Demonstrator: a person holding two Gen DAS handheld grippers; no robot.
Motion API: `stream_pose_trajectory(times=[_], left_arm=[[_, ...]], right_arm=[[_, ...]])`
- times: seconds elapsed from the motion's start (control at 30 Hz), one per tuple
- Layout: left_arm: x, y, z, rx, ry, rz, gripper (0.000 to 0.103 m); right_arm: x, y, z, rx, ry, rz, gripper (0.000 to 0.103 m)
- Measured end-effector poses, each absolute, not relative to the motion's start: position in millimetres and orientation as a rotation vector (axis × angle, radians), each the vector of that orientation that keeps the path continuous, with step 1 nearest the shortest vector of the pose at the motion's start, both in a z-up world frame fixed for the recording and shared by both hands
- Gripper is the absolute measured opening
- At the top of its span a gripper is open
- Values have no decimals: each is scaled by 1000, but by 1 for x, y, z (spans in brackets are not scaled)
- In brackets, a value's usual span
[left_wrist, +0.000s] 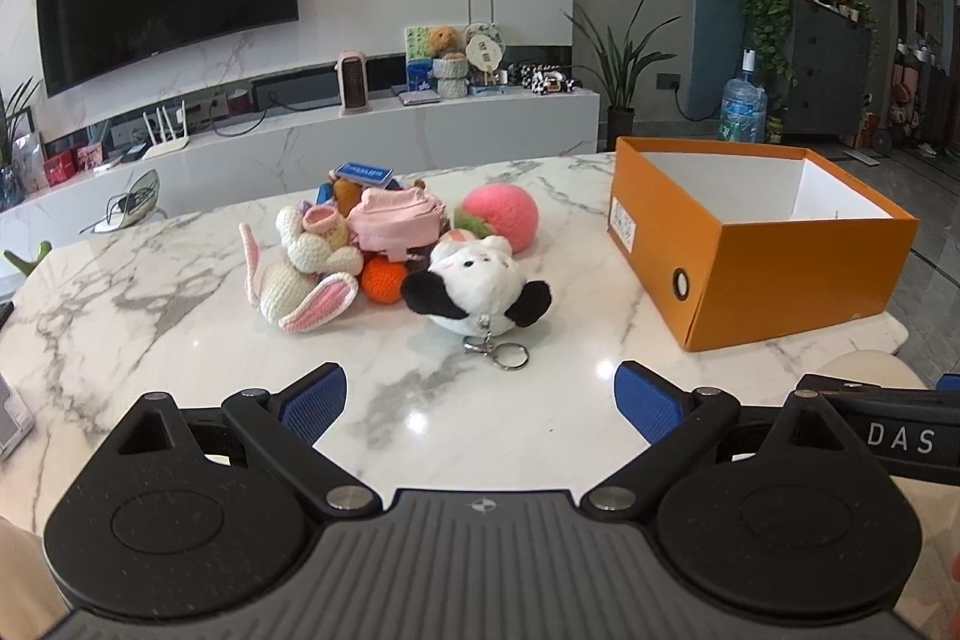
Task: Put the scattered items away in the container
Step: 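Move both tools toward the pile of plush toys, then grasp the crocheted bunny with the left tool while the right tool grasps the white cow plush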
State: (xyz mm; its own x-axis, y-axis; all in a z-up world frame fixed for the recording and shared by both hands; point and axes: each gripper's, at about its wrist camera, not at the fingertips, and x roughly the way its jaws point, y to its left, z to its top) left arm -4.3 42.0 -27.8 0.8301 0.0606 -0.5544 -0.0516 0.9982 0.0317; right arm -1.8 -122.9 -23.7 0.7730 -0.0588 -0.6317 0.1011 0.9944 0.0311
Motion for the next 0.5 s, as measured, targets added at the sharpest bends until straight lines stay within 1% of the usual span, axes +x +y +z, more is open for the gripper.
stream_pose_trajectory(times=[0.5], left_arm=[[21, 70, -44, -12, 657, 167, 103]], right_arm=[[31, -88, -36, -1, 666, 35, 103]])
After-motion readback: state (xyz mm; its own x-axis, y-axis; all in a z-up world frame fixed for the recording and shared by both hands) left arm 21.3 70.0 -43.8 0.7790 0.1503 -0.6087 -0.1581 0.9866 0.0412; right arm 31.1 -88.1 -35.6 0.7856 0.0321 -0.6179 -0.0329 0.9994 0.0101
